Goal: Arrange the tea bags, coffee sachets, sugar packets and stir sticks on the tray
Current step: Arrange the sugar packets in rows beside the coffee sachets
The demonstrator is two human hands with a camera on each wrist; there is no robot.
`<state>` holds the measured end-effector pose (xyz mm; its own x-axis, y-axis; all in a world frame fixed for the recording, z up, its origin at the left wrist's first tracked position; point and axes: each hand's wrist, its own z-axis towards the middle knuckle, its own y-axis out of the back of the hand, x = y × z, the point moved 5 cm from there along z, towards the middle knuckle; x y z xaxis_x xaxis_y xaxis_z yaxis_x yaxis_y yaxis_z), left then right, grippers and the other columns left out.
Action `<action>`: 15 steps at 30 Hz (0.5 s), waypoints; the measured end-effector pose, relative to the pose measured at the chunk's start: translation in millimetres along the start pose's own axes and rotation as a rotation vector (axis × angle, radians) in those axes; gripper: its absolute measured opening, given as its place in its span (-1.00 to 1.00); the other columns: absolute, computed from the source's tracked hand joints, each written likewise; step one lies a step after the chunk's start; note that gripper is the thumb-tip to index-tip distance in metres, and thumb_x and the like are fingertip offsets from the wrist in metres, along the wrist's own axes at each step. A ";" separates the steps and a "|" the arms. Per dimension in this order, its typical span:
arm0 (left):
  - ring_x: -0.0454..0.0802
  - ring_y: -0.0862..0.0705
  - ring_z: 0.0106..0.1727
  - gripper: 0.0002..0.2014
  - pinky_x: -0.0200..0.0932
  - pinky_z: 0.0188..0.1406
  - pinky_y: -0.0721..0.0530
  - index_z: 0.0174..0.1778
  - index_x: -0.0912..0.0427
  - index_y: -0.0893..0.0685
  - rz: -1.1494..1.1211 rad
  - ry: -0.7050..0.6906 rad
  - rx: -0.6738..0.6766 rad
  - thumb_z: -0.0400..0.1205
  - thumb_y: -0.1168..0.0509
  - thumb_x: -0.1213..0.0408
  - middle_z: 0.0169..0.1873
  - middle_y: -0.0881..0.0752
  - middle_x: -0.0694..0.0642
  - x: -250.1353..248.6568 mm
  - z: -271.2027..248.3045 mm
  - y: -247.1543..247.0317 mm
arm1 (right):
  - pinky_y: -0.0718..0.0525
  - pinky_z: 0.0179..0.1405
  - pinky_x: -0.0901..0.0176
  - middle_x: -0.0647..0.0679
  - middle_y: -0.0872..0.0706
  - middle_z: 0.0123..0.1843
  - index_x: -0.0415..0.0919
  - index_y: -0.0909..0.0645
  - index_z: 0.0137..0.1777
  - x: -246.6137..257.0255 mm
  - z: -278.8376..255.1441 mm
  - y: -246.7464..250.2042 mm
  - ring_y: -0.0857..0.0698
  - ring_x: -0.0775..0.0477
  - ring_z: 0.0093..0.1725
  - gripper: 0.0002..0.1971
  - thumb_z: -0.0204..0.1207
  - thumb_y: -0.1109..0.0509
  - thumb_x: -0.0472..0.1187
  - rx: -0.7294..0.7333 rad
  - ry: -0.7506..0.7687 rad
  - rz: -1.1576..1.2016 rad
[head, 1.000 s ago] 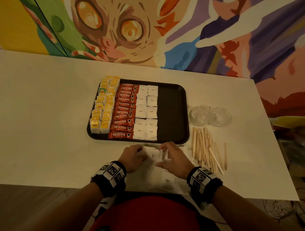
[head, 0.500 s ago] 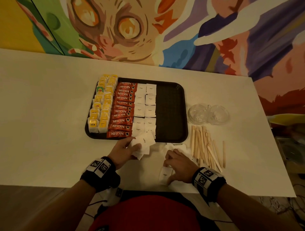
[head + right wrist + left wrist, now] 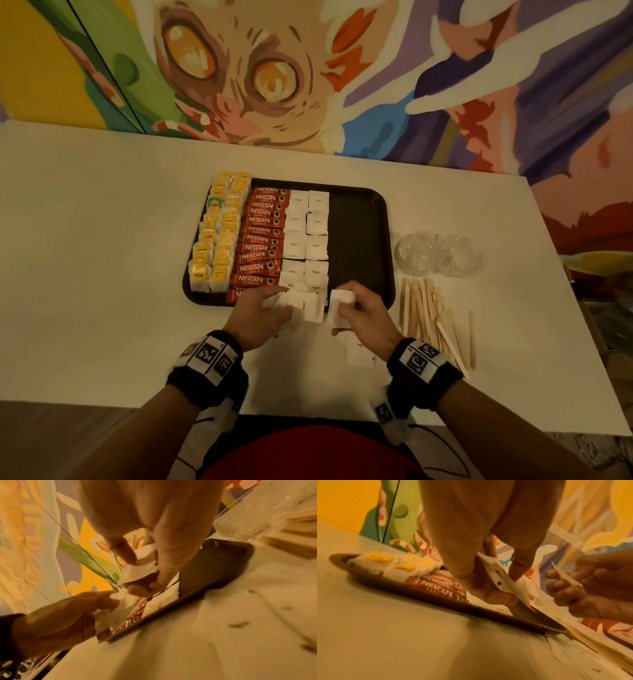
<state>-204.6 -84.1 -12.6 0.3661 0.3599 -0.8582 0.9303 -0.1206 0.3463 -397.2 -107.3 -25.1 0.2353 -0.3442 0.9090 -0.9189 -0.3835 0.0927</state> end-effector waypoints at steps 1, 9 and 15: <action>-0.15 -0.65 -0.19 -0.75 -0.32 -0.47 -0.68 0.10 -0.06 -0.61 0.022 -0.001 0.023 0.60 -0.39 0.35 -0.13 -0.61 -0.20 -2.6 0.4 0.0 | -0.75 -0.19 0.12 -0.10 -0.65 0.12 -0.11 -0.56 0.06 3.4 4.3 -2.5 -0.70 -0.17 0.08 -0.82 0.63 -0.26 -0.41 -0.001 0.001 -0.012; -0.41 -0.57 -0.10 -0.69 -0.54 -0.34 -0.53 0.11 -0.03 -0.67 -0.040 -0.082 -0.075 0.52 -0.48 0.37 -0.10 -0.59 -0.31 -24.0 10.1 16.9 | -0.63 0.21 0.19 0.12 -0.62 0.14 0.00 -0.51 0.19 16.9 29.2 -18.7 -0.61 0.11 0.18 -0.74 0.57 -0.46 -0.17 -0.015 0.031 -0.217; -0.21 -0.67 0.09 -0.83 -0.10 0.09 -0.71 0.04 0.05 -0.74 -0.336 -0.061 -0.227 0.57 -0.42 0.36 0.01 -0.72 -0.11 -20.5 25.8 26.7 | -0.77 0.03 0.08 -0.06 -0.69 0.16 -0.04 -0.56 0.12 27.6 39.7 -24.3 -0.71 -0.04 0.14 -0.79 0.56 -0.48 -0.17 -0.030 0.017 -0.042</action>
<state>-186.7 -118.5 4.4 0.0496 0.2883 -0.9563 0.9725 0.2043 0.1120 -355.8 -141.5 -18.4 0.2685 -0.3138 0.9107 -0.9174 -0.3715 0.1425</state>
